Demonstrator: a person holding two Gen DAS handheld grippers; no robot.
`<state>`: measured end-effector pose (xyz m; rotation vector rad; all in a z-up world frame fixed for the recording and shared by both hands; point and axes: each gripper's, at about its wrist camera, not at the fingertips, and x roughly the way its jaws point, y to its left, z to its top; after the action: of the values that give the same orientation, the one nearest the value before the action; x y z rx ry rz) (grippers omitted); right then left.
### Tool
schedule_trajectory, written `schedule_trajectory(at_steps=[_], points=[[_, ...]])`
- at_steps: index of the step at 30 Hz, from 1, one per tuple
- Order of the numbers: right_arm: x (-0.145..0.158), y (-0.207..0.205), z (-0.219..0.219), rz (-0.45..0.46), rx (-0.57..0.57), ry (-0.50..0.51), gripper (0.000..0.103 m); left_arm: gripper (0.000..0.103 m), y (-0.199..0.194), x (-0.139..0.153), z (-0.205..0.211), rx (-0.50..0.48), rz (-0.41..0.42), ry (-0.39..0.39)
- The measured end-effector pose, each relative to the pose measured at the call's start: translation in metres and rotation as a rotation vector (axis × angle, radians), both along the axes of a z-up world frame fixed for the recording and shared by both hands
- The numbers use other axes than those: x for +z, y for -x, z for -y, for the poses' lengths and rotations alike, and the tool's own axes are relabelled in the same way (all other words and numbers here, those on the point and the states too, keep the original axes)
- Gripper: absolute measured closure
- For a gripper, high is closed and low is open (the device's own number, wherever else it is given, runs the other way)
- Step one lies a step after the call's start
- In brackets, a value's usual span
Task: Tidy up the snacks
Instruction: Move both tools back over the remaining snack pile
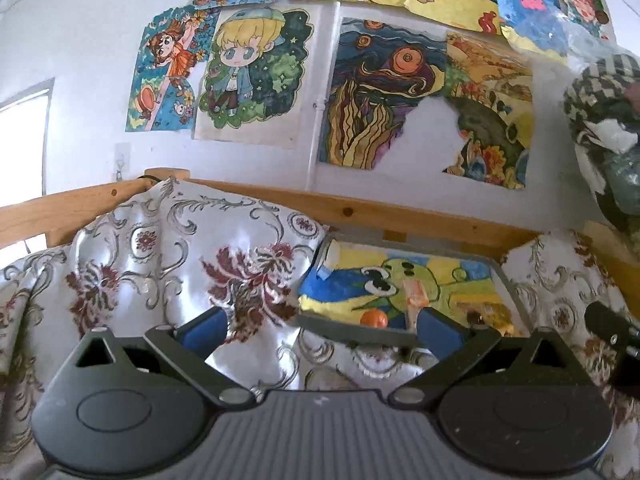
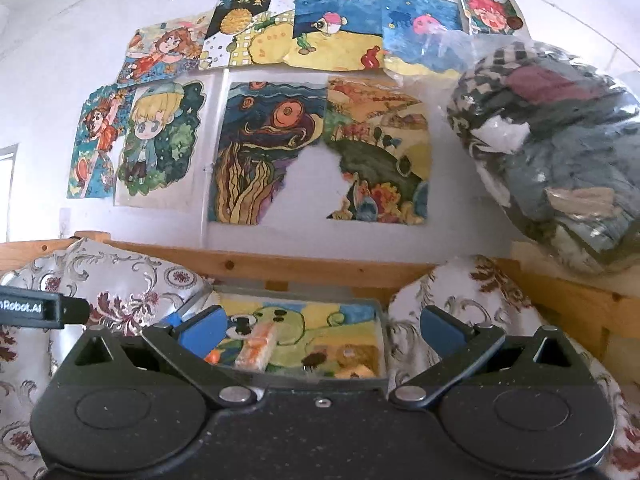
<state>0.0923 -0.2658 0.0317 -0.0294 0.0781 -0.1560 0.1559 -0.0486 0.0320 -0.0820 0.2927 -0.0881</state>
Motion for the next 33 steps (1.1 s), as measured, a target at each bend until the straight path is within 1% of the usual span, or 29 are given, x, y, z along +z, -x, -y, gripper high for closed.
schedule_trajectory(at_steps=[7, 14, 17, 20, 23, 28, 33], points=[[-0.008, 0.027, -0.006, -0.06, 0.001, -0.008, 0.001, 0.0, 0.033, -0.013, -0.013, -0.025, -0.015, -0.022], [-0.015, 0.045, -0.016, -0.138, 0.027, -0.017, 0.001, 0.0, 0.056, -0.026, -0.026, -0.026, -0.065, -0.019], [-0.018, 0.052, -0.021, -0.177, 0.049, -0.015, 0.001, 0.0, 0.061, -0.03, -0.031, -0.028, -0.113, -0.012], [-0.023, 0.057, -0.027, -0.222, 0.073, -0.012, 0.001, 0.0, 0.066, -0.033, -0.034, -0.007, -0.15, -0.022], [-0.025, 0.059, -0.033, -0.259, 0.1, -0.007, 0.001, 0.0, 0.066, -0.036, -0.038, -0.005, -0.209, -0.027], [-0.031, 0.056, -0.041, -0.34, 0.146, -0.001, 0.001, 0.0, 0.065, -0.041, -0.047, -0.016, -0.287, 0.029], [-0.037, 0.052, -0.046, -0.412, 0.172, -0.002, 0.001, 0.0, 0.062, -0.046, -0.046, -0.023, -0.352, 0.02]])
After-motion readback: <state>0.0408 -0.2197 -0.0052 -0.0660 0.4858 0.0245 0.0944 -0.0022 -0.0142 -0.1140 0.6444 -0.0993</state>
